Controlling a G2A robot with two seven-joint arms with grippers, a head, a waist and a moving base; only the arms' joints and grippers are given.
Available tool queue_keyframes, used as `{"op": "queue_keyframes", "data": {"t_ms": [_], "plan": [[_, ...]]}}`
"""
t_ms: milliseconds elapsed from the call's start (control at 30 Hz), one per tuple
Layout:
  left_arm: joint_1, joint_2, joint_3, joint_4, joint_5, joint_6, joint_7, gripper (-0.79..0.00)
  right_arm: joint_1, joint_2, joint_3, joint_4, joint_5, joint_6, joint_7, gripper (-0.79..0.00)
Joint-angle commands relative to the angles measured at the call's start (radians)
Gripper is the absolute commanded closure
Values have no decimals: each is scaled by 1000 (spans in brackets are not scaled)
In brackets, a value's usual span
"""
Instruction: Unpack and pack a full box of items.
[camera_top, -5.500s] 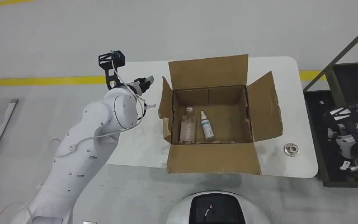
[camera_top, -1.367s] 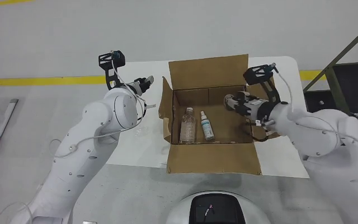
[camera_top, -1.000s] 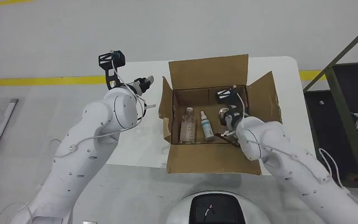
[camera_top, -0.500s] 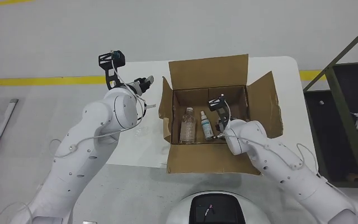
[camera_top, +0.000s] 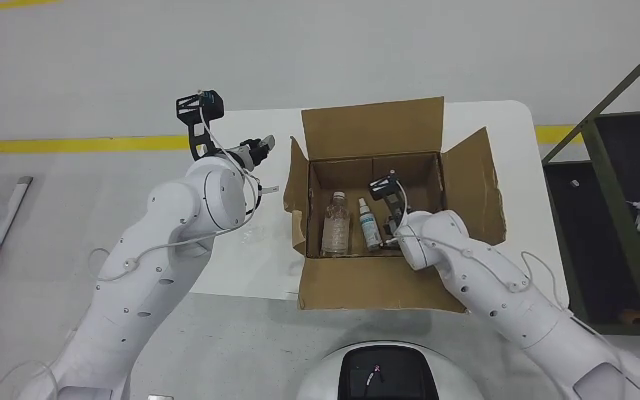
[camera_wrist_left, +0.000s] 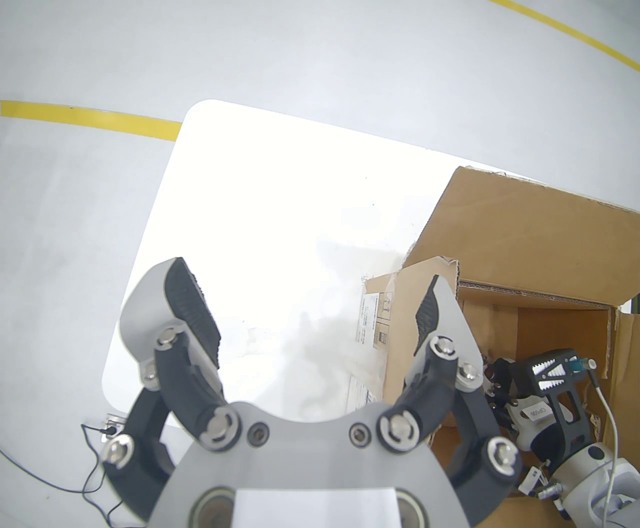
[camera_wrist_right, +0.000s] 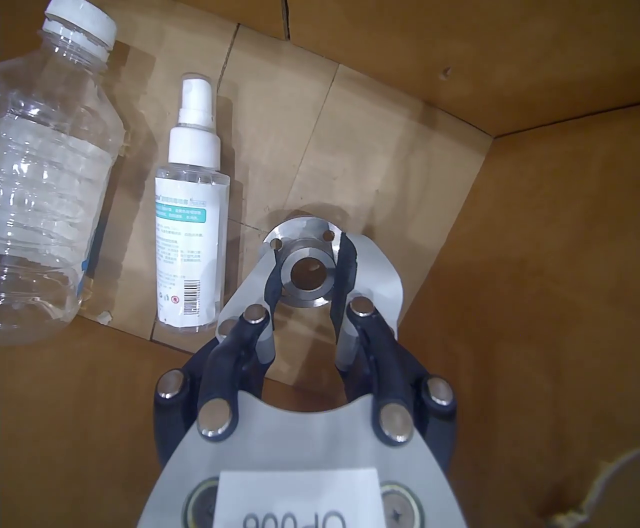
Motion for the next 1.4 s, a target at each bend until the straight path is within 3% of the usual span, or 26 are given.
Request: {"op": "queue_keyframes", "data": {"t_ms": [0, 200, 267, 300, 333, 367, 400, 600, 767, 867, 1067, 1200, 1367], "plan": [[0, 0, 0, 0, 0, 0, 0, -785, -2, -2, 9, -1, 5, -9, -1, -311], [0, 0, 0, 0, 0, 0, 0, -785, -11, -4, 50, -32, 19, -21, -10, -376], [0, 0, 0, 0, 0, 0, 0, -785, -20, 0, 91, -80, 51, -31, -32, -345], [0, 0, 0, 0, 0, 0, 0, -785, -30, 3, 118, -113, 67, -38, -45, -308], [0, 0, 0, 0, 0, 0, 0, -785, -39, 8, 155, -163, 86, -48, -61, -212], [0, 0, 0, 0, 0, 0, 0, -785, -55, 14, 191, -209, 107, -66, -67, -65], [0, 0, 0, 0, 0, 0, 0, -785, -70, 20, 241, -270, 149, -89, -78, 0], [0, 0, 0, 0, 0, 0, 0, -785, -167, 57, 520, -515, 313, -266, -98, 0], [0, 0, 0, 0, 0, 0, 0, -785, -231, 77, 776, -592, 551, -374, -107, 0], [0, 0, 0, 0, 0, 0, 0, -785, -270, 87, 929, -583, 706, -427, -112, 0], [0, 0, 0, 0, 0, 0, 0, -785, -336, 110, 1179, -487, 856, -497, -108, 0], [0, 0, 0, 0, 0, 0, 0, -785, -402, 122, 1275, -410, 876, -534, -109, 0], [0, 0, 0, 0, 0, 0, 0, -785, -479, 131, 1292, -366, 833, -590, -117, 0]]}}
